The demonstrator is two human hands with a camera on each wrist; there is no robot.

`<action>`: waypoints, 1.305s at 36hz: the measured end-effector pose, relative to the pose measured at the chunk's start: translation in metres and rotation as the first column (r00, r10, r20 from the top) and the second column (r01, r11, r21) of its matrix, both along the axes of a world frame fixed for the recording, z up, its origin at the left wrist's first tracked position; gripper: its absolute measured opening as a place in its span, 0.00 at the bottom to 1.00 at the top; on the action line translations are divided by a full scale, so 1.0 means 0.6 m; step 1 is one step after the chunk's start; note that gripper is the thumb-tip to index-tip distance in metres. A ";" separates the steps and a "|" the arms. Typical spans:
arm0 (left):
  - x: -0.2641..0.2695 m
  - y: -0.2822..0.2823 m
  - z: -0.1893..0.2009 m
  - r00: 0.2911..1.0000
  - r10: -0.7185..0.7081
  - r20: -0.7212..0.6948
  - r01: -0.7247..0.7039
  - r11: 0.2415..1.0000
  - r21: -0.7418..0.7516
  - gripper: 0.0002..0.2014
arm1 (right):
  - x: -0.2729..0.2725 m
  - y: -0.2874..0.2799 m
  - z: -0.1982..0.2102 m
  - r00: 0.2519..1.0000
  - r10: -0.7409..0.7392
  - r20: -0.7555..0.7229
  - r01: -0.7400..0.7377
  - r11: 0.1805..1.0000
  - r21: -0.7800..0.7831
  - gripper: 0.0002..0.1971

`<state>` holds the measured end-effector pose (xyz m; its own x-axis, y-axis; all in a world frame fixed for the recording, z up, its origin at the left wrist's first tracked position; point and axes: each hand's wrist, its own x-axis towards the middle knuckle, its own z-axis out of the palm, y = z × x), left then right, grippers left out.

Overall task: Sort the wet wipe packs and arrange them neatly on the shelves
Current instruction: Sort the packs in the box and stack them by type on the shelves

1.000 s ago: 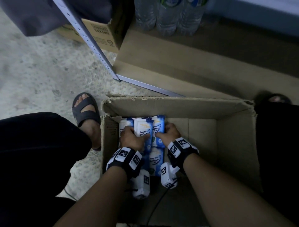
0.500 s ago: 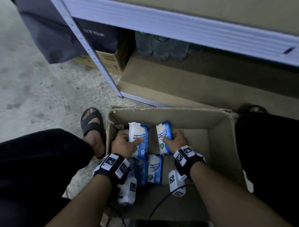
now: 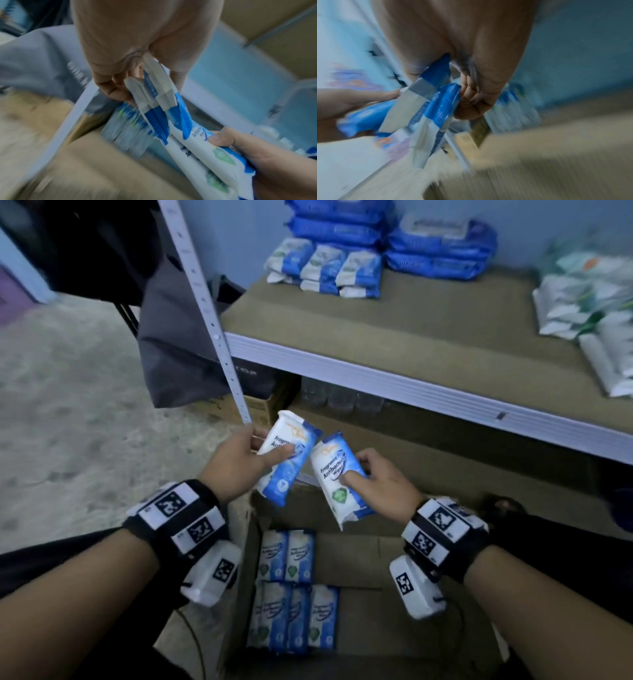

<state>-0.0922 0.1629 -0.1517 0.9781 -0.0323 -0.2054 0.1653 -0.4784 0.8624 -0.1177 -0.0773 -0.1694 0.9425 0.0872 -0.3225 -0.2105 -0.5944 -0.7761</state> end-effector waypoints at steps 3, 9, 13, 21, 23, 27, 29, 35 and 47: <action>0.014 0.003 0.060 0.994 -0.008 0.105 0.014 0.999 -0.050 0.25 | 0.017 -0.003 0.075 0.993 0.077 0.095 -0.073 0.996 -0.046 0.14; 0.025 0.001 0.117 0.978 0.048 0.202 -0.010 0.983 -0.184 0.25 | 0.035 -0.023 0.175 0.970 0.112 0.218 -0.104 0.993 -0.050 0.16; 0.049 -0.013 0.137 0.979 0.100 0.179 -0.051 0.964 -0.262 0.29 | 0.058 -0.037 0.196 0.953 0.009 0.302 -0.008 1.000 -0.006 0.17; 0.124 -0.080 0.192 0.991 0.066 0.116 -0.018 0.925 -0.379 0.32 | 0.119 -0.067 0.217 0.877 -0.264 0.402 0.253 0.964 0.081 0.17; 0.141 -0.094 0.193 0.992 0.066 0.111 -0.020 0.925 -0.379 0.32 | 0.129 -0.082 0.213 0.852 -0.346 0.393 0.329 0.938 0.112 0.16; 0.173 -0.110 0.186 0.989 0.114 0.094 -0.071 0.924 -0.375 0.30 | 0.151 -0.108 0.205 0.823 -0.441 0.357 0.431 0.895 0.114 0.18; 0.187 -0.112 0.182 0.983 0.148 0.105 -0.103 0.933 -0.345 0.30 | 0.157 -0.116 0.205 0.816 -0.465 0.344 0.453 0.884 0.120 0.20; 0.211 -0.116 0.173 0.976 0.170 0.136 -0.143 0.971 -0.191 0.33 | 0.155 -0.131 0.206 0.860 -0.359 0.364 0.411 0.908 -0.076 0.19; 0.221 -0.124 0.185 0.962 0.139 0.233 -0.173 0.976 0.132 0.19 | 0.147 -0.143 0.201 0.843 -0.315 0.436 0.403 0.906 -0.125 0.21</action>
